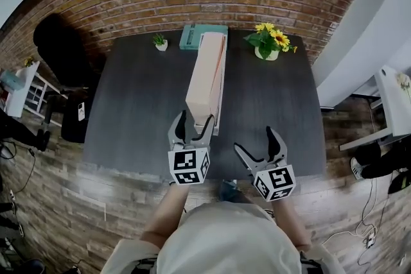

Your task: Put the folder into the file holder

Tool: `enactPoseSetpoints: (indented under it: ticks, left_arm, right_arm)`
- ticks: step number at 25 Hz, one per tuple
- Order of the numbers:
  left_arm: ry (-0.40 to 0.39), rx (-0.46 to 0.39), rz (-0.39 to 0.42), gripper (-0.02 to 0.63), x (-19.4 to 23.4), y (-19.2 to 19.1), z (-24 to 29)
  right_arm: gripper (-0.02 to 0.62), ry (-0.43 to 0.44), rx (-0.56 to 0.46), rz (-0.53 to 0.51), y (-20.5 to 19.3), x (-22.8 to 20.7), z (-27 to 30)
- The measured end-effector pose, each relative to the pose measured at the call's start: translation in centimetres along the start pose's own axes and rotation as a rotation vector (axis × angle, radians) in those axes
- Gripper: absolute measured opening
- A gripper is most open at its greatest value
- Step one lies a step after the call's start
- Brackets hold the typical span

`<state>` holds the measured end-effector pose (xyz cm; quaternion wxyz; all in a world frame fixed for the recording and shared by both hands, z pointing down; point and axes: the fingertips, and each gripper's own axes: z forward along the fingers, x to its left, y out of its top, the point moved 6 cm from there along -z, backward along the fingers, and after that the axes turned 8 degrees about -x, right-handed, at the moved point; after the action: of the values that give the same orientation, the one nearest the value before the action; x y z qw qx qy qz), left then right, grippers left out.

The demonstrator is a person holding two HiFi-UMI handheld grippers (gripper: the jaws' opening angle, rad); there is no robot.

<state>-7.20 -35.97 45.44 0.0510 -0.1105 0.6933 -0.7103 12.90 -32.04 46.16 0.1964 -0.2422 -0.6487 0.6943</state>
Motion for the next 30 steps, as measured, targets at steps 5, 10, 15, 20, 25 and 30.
enactPoseSetpoints:
  ticks: [5, 10, 15, 20, 25, 30]
  left_arm:
    - [-0.015, 0.029, -0.013, 0.309, 0.8, -0.3, -4.5]
    - [-0.012, 0.057, -0.013, 0.210, 1.7, -1.5, -9.6]
    - [-0.023, 0.100, -0.018, 0.133, 2.6, -2.7, -14.8]
    - [-0.021, 0.118, -0.018, 0.087, 2.6, -3.3, -20.1]
    - [-0.022, 0.113, -0.011, 0.035, 2.4, -3.6, -24.9]
    - [-0.026, 0.086, -0.017, 0.011, 2.3, -3.4, -29.2]
  right_arm:
    - [0.445, -0.025, -0.006, -0.003, -0.3, 3.0, -2.1]
    - [0.444, -0.050, -0.009, 0.000, -1.0, 6.6, -4.4]
    - [0.273, -0.073, -0.002, -0.013, -1.5, 10.3, -7.0]
    - [0.161, -0.080, 0.004, -0.009, -1.9, 13.5, -10.0]
    - [0.084, -0.083, -0.004, -0.039, -2.0, 16.5, -12.8]
    - [0.012, -0.079, -0.009, -0.059, -2.3, 19.4, -15.3]
